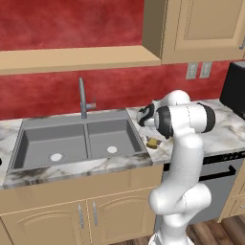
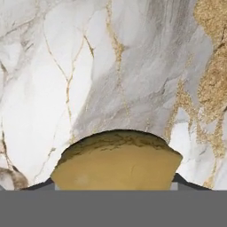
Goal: Restock the sink supplies by placing the sponge and soap dispenser on the counter and next to the sink. Make sure the soap dispenser is upright.
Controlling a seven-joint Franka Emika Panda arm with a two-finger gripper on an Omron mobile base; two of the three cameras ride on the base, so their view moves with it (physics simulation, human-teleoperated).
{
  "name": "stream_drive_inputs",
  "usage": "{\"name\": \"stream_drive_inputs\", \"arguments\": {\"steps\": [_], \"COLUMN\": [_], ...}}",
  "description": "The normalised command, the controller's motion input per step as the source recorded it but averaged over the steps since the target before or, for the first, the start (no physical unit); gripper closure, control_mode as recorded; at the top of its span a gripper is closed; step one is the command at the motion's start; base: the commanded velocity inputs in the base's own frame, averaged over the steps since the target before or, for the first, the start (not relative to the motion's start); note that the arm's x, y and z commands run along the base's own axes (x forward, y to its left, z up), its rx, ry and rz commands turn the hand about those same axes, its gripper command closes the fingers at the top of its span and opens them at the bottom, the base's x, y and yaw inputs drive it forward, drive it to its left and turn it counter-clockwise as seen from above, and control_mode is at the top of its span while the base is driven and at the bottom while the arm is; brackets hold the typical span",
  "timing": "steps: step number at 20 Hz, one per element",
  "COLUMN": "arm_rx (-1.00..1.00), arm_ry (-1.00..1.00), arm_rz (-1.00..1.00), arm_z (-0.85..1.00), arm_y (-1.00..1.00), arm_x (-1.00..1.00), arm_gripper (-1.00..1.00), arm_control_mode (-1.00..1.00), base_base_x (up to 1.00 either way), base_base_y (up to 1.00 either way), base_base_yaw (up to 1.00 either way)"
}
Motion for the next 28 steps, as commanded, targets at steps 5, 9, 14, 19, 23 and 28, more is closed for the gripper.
{"name": "stream_drive_inputs", "arguments": {"steps": [5,9,14,19,23,28], "arm_rx": [0.0,0.0,0.0,0.0,0.0,0.0], "arm_ry": [-0.17,-0.21,-0.21,-0.25,-0.2,-0.16], "arm_rz": [-0.05,-0.05,-0.06,-0.02,-0.02,-0.01], "arm_z": [-0.15,0.07,0.41,0.63,0.73,0.88], "arm_y": [0.0,0.0,0.0,0.0,0.01,0.0], "arm_x": [0.0,-0.23,-0.63,-0.93,-1.0,-1.0], "arm_gripper": [-1.0,-1.0,-1.0,-1.0,-1.0,-1.0], "arm_control_mode": [-1.0,-1.0,-1.0,-1.0,-1.0,-1.0], "base_base_x": [0.0,0.0,0.0,0.0,0.0,0.0], "base_base_y": [0.0,0.0,0.0,0.0,0.0,0.0], "base_base_yaw": [0.0,0.0,0.0,0.0,0.0,0.0]}}
